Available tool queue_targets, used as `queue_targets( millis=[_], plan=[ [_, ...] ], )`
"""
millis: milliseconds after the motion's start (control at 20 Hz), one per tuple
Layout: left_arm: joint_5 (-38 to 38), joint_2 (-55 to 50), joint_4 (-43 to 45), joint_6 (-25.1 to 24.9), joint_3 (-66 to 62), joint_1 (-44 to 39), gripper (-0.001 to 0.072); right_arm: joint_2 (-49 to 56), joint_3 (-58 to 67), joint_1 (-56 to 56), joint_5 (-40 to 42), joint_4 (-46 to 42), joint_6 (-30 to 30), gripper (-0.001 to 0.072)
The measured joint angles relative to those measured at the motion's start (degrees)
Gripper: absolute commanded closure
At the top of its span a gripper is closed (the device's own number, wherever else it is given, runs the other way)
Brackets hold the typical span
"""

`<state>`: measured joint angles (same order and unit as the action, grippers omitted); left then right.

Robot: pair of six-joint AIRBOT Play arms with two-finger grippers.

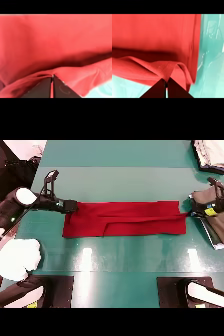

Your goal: Fold the shirts.

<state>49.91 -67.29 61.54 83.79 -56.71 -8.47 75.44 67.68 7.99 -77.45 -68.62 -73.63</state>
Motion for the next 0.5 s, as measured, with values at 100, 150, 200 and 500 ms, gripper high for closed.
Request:
queue_targets(
  millis=[100, 150, 200, 500],
  plan=[
    [-3.0, -1.9, 0.1, 0.0, -0.7, 0.0, 0.0683, 4.5, 3.6, -0.9, 0.9, 0.3, -0.8, 0.0694],
    [-4.6, -2.4, 0.1, 0.0, -1.0, 0.0, 0.0682, 6.4, 5.2, -1.0, 1.1, 1.0, -1.1, 0.0693],
    [-6.3, -2.9, 0.1, 0.1, -1.2, 0.0, 0.0681, 8.2, 6.8, -1.0, 1.6, 2.0, -1.3, 0.0692],
    [-9.7, -3.7, 0.0, 1.9, -2.3, 0.1, 0.0063, 15.7, 13.8, 1.1, 4.9, 12.3, -1.7, 0.0096]
  ],
)
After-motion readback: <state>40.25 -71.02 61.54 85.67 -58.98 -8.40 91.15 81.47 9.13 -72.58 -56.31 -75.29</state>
